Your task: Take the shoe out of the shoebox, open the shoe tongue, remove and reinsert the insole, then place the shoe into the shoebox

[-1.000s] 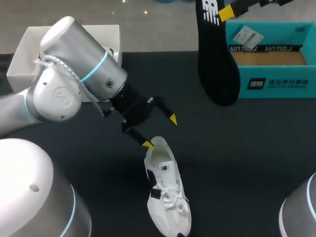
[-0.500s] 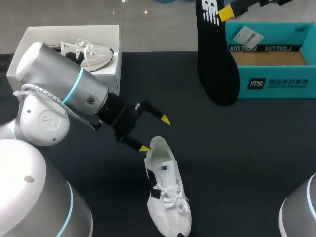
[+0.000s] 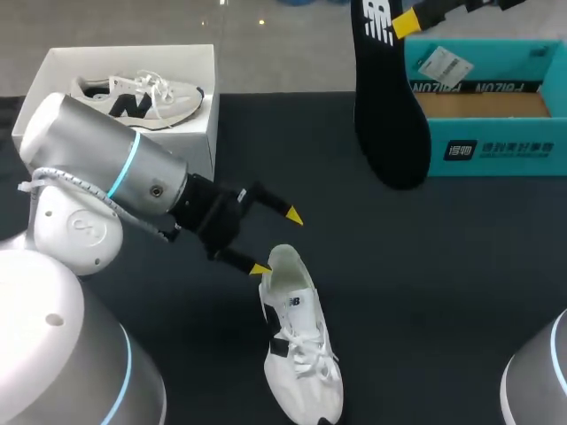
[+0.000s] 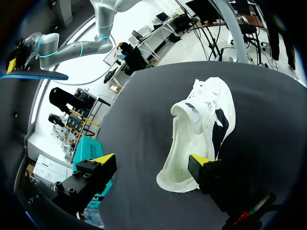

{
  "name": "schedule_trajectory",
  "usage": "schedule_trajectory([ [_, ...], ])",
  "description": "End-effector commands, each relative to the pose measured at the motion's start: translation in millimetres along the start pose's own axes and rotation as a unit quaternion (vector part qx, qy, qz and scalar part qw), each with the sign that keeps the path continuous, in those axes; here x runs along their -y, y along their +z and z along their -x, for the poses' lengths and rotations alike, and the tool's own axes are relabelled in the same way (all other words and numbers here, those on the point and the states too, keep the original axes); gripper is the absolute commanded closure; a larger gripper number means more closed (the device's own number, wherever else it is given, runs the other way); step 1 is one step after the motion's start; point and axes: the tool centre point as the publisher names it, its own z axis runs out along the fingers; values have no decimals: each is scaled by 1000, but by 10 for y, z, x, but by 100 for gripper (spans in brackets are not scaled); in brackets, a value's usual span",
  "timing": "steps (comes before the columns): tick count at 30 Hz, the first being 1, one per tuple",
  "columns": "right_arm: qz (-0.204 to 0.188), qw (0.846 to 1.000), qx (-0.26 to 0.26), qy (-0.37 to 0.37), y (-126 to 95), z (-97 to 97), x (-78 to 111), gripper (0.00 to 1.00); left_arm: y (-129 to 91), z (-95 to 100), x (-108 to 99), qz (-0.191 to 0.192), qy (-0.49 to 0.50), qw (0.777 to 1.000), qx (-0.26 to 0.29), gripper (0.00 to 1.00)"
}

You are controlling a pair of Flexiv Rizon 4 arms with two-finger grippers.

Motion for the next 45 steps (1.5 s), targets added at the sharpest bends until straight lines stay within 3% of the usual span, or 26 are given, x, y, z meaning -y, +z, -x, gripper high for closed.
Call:
schedule_trajectory([
  [1,-1,1000,0,0,15,7,-15,100,-1,-7,9,1,0,1000,1,0],
  [8,-1,1000,0,0,15,7,-15,100,-1,-7,9,1,0,1000,1,0],
  [17,-1,1000,0,0,15,7,-15,100,-263,19,-188,-8,20,999,38,0],
  [25,-1,1000,0,0,15,7,-15,100,-534,95,-221,-54,67,991,99,0],
  [32,-1,1000,0,0,15,7,-15,100,-652,192,-226,-66,96,982,148,0],
  [38,-1,1000,0,0,15,7,-15,100,-681,353,-149,-81,121,975,167,0],
  [39,-1,1000,0,0,15,7,-15,100,-692,406,-132,-101,123,972,174,0],
  [45,-1,1000,0,0,15,7,-15,100,-754,703,-21,-112,141,965,193,0],
])
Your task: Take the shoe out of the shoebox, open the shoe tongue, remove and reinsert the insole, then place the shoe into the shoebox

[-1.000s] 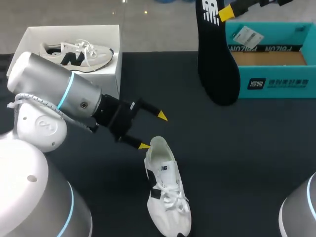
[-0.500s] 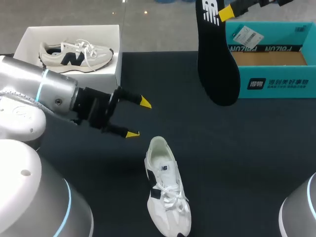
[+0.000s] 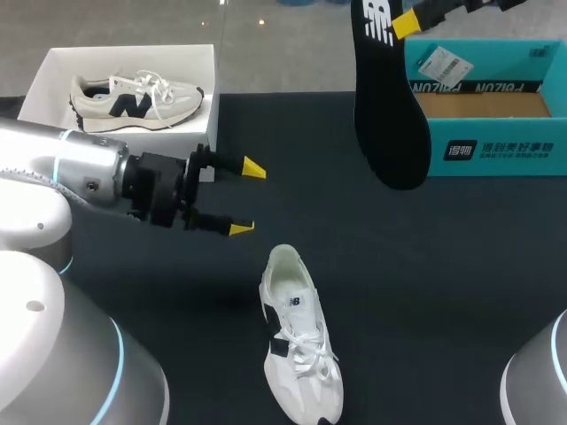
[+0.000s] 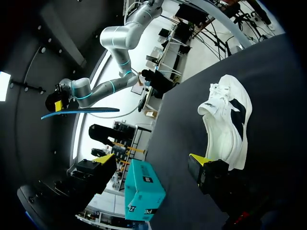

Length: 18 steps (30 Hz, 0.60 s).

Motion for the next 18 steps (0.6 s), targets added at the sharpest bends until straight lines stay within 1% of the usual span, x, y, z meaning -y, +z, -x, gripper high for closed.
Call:
schedule_trajectory([
  [1,-2,1000,0,1,13,6,-19,100,96,195,-58,-12,13,1000,2,0],
  [4,-2,1000,0,1,13,6,-19,100,143,294,-29,-18,20,1000,11,0],
  [5,-2,1000,0,1,13,6,-19,100,174,337,-3,-30,29,999,23,0],
  [6,-2,1000,0,1,13,6,-19,100,201,359,12,-33,30,999,25,0],
  [8,-2,1000,0,1,13,6,-19,100,252,379,30,-31,29,999,24,0],
  [10,-2,1000,0,1,13,6,-19,100,292,392,51,-38,32,998,34,0],
  [18,-2,1000,0,1,13,6,-19,100,486,493,104,-37,36,998,38,0],
])
